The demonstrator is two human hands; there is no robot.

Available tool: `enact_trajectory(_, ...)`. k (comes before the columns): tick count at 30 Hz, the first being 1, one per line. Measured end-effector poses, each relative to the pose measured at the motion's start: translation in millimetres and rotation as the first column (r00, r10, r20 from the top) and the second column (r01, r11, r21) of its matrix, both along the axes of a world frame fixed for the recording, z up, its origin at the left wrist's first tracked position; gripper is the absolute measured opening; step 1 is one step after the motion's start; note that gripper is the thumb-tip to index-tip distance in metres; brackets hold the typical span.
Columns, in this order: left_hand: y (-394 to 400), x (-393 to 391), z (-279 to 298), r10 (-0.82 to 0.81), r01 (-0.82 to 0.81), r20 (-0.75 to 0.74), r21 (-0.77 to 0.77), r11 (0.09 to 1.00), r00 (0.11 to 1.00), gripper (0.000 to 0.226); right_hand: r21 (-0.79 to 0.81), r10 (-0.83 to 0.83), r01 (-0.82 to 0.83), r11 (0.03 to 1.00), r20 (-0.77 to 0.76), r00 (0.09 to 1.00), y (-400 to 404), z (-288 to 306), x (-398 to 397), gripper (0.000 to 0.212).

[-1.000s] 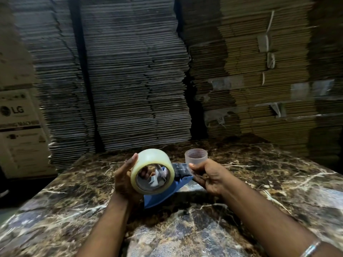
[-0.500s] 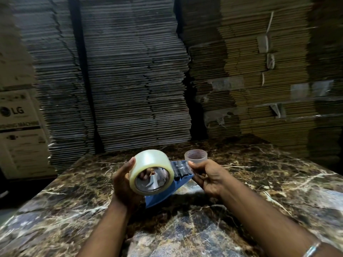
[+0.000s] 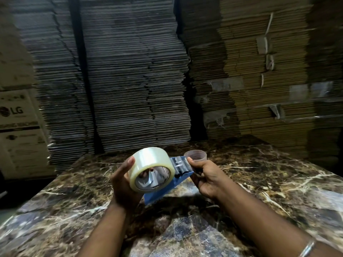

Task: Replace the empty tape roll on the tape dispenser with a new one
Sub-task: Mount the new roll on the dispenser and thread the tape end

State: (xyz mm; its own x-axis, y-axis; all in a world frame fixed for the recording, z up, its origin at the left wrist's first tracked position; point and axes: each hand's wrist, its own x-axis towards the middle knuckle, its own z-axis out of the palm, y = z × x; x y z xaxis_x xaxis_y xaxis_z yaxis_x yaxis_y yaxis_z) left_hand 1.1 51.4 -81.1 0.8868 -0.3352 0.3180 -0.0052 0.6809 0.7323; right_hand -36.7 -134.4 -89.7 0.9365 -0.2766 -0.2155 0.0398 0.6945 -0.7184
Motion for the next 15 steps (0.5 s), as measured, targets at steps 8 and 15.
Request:
enact_trajectory(8,4.7,5.9,-3.0,0.039,-0.041,0.052,0.039,0.998,0.998,0.026,-0.037,-0.041,0.041,0.998,-0.014,0.999,4.3,-5.7,5.8,0.003)
enact_trajectory(15,3.8,4.3,-1.2,0.013,-0.015,0.050,0.041,0.999,0.999,0.049,-0.020,-0.067,0.067,0.998,-0.007,0.998,7.2,-7.5,8.2,0.016)
